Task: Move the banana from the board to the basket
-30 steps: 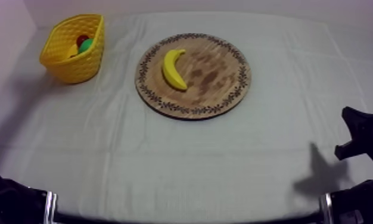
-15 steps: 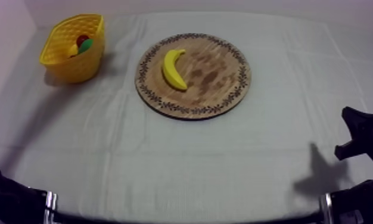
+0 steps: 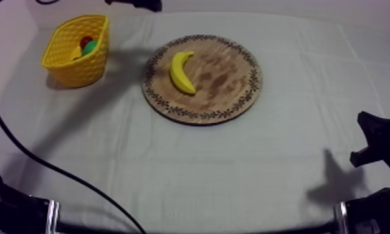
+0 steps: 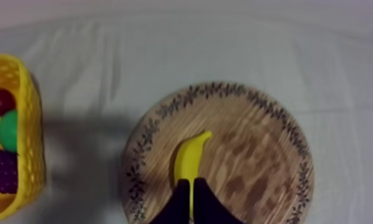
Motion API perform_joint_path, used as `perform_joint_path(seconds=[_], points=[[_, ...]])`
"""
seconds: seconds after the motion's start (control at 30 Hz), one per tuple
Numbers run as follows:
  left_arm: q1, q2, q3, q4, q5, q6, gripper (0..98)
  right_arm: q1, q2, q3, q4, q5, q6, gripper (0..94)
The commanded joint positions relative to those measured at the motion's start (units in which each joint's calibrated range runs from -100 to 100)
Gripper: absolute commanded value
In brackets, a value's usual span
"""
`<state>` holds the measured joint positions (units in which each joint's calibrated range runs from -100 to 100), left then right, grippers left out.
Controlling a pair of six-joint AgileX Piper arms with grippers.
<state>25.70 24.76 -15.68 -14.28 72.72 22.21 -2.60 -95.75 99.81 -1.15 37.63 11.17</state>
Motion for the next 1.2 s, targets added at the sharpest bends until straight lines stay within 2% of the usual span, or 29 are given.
perform_joint_path(seconds=[0.0, 0.33, 0.4, 0.47, 0.63, 0.77, 0.9, 1.17], points=[[0.34, 1.44, 0.41, 0.04, 1.08, 0.50, 0.0, 0.00, 0.00, -0.03, 0.00, 0.03, 0.04, 0.3], [1.47, 3.90, 0.60, 0.38, 1.71, 1.63, 0.0, 0.00, 0.00, -0.03, 0.00, 0.03, 0.04, 0.3], [1.46, 4.03, 0.55, 0.43, 1.40, 1.72, 2.5, 0.00, 0.00, -0.03, 0.00, 0.03, 0.04, 0.3], [1.38, 4.09, 0.44, 0.63, 1.19, 1.46, 11.2, 0.00, 0.00, -0.03, 0.00, 0.03, 0.04, 0.3], [1.39, 4.09, -0.39, 1.57, 1.80, -0.32, 50.7, 0.00, 0.00, -0.03, 0.00, 0.03, 0.04, 0.3], [1.17, 4.07, -0.93, 2.91, 2.67, -1.87, 68.8, 0.00, 0.00, -0.03, 0.00, 0.03, 0.04, 0.3], [0.91, 4.07, -1.13, 3.81, 3.68, -2.45, 76.2, 0.00, 0.00, -0.03, 0.00, 0.03, 0.04, 0.3], [0.79, 4.14, -0.23, 4.62, 4.92, -2.26, 79.1, 0.00, 0.00, -0.03, 0.00, 0.03, 0.04, 0.3]])
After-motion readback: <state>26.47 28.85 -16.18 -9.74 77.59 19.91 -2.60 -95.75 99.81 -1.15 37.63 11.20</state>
